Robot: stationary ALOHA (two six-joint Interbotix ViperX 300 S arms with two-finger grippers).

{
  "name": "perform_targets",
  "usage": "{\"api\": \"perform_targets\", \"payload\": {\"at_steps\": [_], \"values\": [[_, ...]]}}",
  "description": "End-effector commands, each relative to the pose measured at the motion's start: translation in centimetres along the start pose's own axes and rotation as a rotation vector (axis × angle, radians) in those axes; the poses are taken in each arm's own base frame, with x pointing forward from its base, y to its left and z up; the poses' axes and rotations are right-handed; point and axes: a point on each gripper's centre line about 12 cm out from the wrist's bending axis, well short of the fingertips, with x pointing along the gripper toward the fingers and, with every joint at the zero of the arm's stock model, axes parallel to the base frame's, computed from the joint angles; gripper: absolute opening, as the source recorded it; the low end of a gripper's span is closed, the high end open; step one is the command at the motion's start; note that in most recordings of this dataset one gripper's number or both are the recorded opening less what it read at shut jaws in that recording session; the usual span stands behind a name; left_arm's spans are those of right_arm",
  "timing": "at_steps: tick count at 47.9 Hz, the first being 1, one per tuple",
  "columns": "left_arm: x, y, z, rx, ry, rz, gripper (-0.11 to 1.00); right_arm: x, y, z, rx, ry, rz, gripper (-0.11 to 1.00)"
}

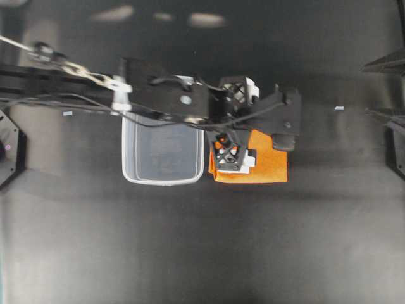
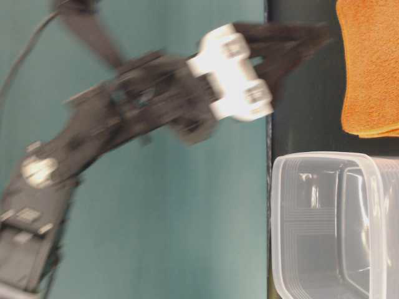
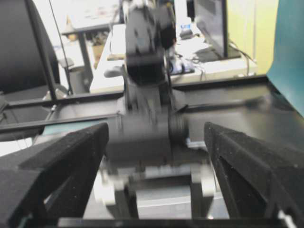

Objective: Place the orange towel into the container with the left arm.
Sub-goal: 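Close the left gripper on the orange towel's center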

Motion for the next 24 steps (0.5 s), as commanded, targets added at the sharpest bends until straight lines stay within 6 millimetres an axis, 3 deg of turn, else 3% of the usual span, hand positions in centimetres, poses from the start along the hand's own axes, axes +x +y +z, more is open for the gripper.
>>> {"api": "perform_targets", "payload": {"at_steps": [1,14,24], "values": [[1.1,0.1,0.4,0.003,0.006,0.002,0.87,0.1,0.0,0.3,0.006,-0.008,-0.001,0.78],[5.0,-0.8,-1.9,0.008,0.115,-0.017,0.87,0.1,0.0,0.1,0.006,0.000,-0.002,0.78],[5.7,-1.2,-2.8,0.019,0.149,-0.025,0.83,0.1,-0.1,-0.1,0.006,0.004,-0.004,0.78]]}}
